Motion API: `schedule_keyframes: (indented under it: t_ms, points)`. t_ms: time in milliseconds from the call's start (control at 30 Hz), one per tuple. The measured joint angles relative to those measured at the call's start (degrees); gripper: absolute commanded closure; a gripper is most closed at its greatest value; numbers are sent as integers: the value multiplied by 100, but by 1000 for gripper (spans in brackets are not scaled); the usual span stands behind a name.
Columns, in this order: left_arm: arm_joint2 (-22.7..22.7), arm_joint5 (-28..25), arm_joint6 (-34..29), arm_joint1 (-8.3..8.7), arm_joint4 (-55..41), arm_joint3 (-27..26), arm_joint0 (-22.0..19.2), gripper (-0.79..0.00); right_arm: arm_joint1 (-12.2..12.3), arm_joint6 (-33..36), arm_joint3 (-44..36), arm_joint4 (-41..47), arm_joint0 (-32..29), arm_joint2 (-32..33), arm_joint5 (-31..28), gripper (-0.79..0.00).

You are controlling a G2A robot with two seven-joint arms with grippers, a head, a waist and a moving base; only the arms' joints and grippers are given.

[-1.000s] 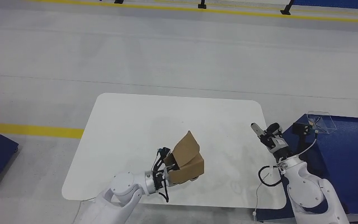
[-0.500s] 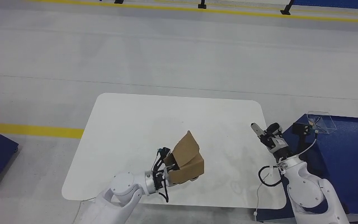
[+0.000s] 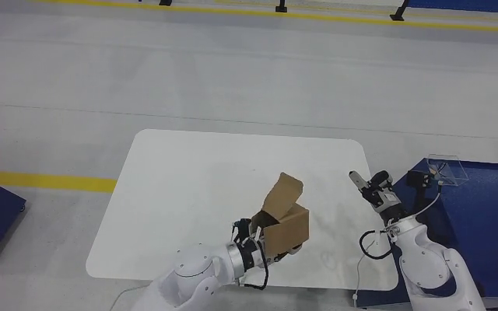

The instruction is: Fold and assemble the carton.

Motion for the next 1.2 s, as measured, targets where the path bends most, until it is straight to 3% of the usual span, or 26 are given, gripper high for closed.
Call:
schedule_keyframes:
  t_ms: [100, 233, 367, 600, 700, 867, 1200]
  points:
    - [221, 225, 1301, -194, -960, -24, -164, 0, 0, 0, 0, 0, 0, 0, 0, -785]
    - [451, -42, 2929, -459, -2247, 59, -380, 0, 0, 0, 0, 0, 0, 0, 0, -785]
    - [673, -982, 4553, -740, -3442, 272, -618, 0, 0, 0, 0, 0, 0, 0, 0, -785]
    - [1151, -2481, 6587, -1183, -4125, 1149, -1257, 0, 0, 0, 0, 0, 0, 0, 0, -785]
    - [1319, -2927, 7173, -1346, -4031, 1570, -1544, 0, 0, 0, 0, 0, 0, 0, 0, -785]
    - [1340, -3342, 7474, -1577, -4300, 2340, -1871, 0, 0, 0, 0, 0, 0, 0, 0, -785]
    - [1394, -3513, 7501, -1890, -4645, 3281, -2076, 0, 0, 0, 0, 0, 0, 0, 0, -785]
